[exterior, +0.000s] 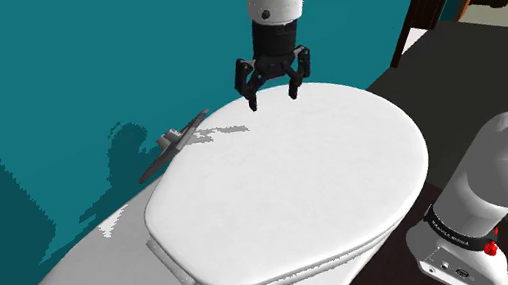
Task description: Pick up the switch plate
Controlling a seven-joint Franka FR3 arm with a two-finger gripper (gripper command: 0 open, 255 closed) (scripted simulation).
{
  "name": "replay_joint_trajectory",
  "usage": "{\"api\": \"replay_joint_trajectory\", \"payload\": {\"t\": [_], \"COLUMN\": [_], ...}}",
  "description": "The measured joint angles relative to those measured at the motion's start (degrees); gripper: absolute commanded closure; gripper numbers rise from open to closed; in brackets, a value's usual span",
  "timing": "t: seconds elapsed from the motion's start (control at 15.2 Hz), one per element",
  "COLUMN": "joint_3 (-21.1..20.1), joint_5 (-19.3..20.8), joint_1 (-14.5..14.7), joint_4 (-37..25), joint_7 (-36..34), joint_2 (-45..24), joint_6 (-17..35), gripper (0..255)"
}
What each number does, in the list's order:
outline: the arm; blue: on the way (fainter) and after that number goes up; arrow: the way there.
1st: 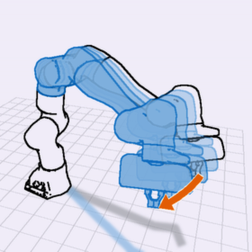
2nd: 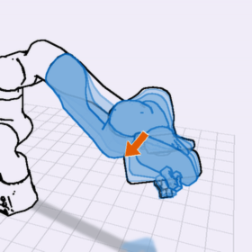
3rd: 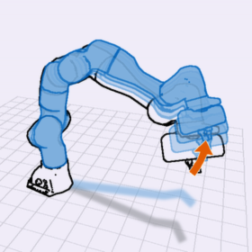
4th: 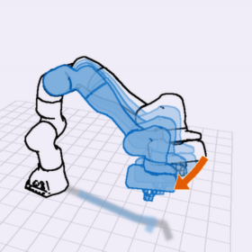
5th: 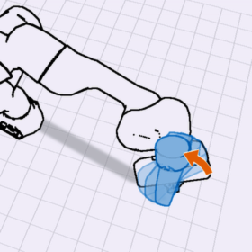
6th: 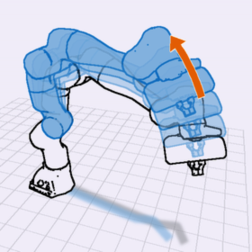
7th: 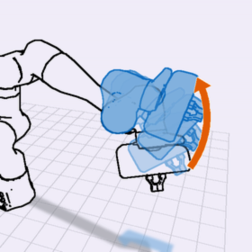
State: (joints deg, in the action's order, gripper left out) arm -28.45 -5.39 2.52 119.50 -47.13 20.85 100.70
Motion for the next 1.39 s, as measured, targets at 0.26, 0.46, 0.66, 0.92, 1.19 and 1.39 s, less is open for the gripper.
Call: {"api": "replay_joint_trajectory", "payload": {"t": [0.26, 0.46, 0.66, 0.92, 1.19, 1.39], "joint_3": [-5.31, -8.83, -11.23, -12.27, -12.1, -12.01], "joint_5": [3.44, 7.35, 11.95, 20.37, 21.62, 21.68], "joint_1": [-0.48, 0.15, 2.01, 8.03, 9.28, 9.0], "joint_4": [-9.08, -15.9, -22.57, -36.84, -36.79, -34.83], "joint_7": [-8.92, -15.92, -22.62, -31.21, -33.27, -33.51], "joint_2": [-9.23, -16.6, -24.08, -37.48, -39.42, -39.43], "joint_6": [-0.82, -1.84, -3.18, -7.85, -6.46, -4.54], "gripper": [0, 0, 0, 0, 0, 0]}}
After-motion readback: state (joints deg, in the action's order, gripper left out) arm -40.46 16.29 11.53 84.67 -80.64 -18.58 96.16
